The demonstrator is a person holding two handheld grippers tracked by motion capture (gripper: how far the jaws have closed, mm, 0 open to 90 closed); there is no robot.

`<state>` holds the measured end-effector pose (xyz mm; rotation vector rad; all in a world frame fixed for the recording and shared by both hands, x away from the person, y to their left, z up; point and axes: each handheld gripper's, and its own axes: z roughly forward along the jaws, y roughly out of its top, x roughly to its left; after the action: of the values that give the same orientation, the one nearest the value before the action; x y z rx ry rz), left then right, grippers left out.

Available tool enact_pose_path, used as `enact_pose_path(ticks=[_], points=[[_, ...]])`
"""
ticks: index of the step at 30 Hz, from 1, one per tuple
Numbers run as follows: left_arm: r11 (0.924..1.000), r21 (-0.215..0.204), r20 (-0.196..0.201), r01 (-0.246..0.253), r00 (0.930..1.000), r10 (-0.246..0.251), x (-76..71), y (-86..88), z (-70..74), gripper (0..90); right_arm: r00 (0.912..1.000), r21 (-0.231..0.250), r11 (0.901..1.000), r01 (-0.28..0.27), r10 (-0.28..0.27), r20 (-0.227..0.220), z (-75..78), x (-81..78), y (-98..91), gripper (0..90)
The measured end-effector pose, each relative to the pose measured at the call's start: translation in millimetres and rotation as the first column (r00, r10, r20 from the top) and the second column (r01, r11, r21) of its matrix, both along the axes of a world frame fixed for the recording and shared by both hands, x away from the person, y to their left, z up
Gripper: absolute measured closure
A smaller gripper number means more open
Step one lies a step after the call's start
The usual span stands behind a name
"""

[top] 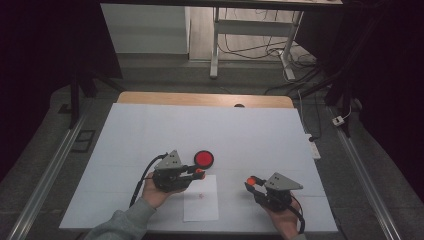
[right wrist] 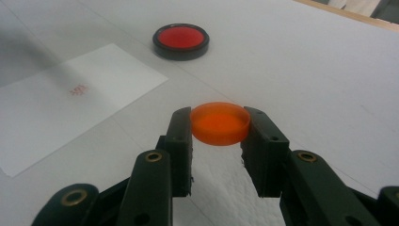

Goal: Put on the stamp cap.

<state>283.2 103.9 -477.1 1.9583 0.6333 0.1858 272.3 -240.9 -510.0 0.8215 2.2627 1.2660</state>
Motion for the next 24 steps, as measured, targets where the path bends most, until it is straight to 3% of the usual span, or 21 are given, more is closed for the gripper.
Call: enact_pose_path(ticks=[19,24], points=[[0.9999,-0.012,-0.007,0.003,1.0000,-0.003,0.1,-0.4,-0.8,72.1,0.9974,0.007,0.9974,-0.072,0.072,-0.009,-2.6,-1.2,30.4,64.4],[0.9999,-0.015,-0.010,0.004,0.9999,-0.004,0.2,-0.8,-0.9,72.1,0.9962,-0.009,0.9963,-0.086,0.086,-0.013,-3.4,-2.8,37.2,64.4]])
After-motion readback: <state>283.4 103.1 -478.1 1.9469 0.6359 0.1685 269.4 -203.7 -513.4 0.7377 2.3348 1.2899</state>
